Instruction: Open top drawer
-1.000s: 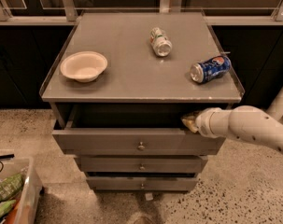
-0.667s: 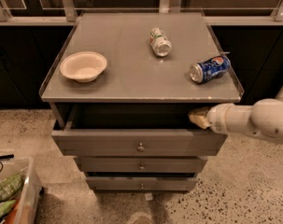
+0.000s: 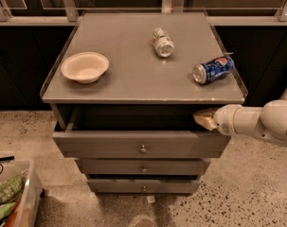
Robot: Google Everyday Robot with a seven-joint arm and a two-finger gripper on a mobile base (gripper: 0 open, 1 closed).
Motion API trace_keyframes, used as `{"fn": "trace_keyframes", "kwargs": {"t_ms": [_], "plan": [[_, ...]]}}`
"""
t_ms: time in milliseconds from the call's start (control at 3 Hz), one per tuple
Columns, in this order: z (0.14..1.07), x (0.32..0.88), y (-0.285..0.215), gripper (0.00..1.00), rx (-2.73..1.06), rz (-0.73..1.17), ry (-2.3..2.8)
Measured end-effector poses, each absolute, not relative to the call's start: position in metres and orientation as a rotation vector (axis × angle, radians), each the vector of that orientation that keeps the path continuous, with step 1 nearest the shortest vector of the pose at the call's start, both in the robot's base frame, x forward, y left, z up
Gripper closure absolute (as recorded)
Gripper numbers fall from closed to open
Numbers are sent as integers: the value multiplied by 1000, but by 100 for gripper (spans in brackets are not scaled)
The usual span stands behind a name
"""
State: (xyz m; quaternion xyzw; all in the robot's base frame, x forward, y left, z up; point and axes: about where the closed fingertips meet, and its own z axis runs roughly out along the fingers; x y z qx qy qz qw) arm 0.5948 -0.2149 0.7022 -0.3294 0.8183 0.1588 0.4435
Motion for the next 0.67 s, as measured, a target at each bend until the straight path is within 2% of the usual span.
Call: {"fn": "trace_keyframes", "kwargs": {"t_ms": [667], "plan": [[648,590,-182,100,-822,525,2142]]}}
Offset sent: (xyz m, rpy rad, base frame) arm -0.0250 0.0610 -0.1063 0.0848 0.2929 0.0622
